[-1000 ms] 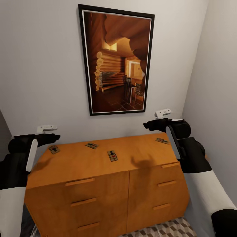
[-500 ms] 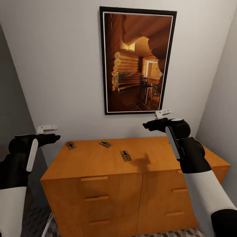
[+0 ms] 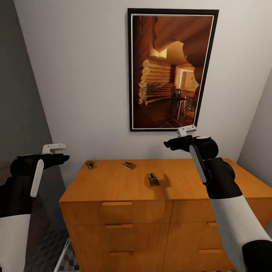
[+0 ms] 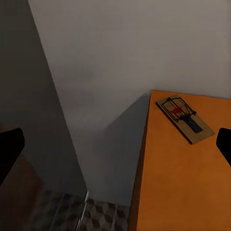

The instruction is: Take the four mousetraps from the cabinet in the bathroom and place them on the bathroom floor. Make sure all four end up on the same floor surface, and ensure that at least two of them are either under or directly next to the same bathroom sink.

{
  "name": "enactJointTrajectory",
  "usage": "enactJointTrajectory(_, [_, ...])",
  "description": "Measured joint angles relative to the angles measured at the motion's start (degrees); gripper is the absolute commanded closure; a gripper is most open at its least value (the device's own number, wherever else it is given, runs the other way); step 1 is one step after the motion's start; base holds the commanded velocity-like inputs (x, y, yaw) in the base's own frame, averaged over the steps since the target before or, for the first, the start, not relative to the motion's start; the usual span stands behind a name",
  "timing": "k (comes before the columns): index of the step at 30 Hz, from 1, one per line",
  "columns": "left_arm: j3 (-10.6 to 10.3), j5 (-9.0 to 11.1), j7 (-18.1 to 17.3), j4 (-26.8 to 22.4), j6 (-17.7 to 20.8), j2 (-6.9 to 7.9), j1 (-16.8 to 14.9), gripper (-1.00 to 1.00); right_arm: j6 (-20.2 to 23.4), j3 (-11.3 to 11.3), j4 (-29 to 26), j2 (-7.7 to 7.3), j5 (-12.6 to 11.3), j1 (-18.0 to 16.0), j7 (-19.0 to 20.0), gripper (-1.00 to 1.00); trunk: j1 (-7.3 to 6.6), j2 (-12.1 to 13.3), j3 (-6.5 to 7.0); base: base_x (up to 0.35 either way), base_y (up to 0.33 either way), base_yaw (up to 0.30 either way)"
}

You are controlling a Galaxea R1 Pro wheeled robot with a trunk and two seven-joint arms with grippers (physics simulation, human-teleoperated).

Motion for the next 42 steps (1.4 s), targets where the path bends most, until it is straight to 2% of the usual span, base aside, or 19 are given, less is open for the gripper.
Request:
enactJointTrajectory(6, [0.00, 0.01, -0.02, 0.03, 0.00, -0.13, 0.00, -1.00, 0.00, -0.03, 0.07, -0.16, 0.02, 0.01, -0.02, -1.00, 0.00, 0.00, 0.00, 0.000, 0.000, 0.016])
enactJointTrajectory(15, [0.00, -0.12, 0.03, 0.08, -0.01, -1.08, 0.13, -1.00, 0.01, -0.03, 0.39, -0.33, 0.09, -0.01, -0.14, -1.00, 0.00, 0.00, 0.00, 0.000, -0.023, 0.004])
enactJointTrajectory(33, [-0.05, -0.07, 0.03, 0.12, -0.02, -1.62, 0.18, -1.00, 0.01, -0.03, 0.68, -0.43, 0.18, 0.01, -0.31, -1.00, 0.00, 0.00, 0.00, 0.000, -0.222, 0.000])
enactJointTrajectory(42, [-0.08, -0.14, 0.04, 0.10, -0.01, -1.65, 0.17, -1.00, 0.00, 0.16, 0.84, -0.22, 0.01, 0.00, -0.29, -1.00, 0.00, 0.00, 0.00, 0.000, -0.074, 0.000])
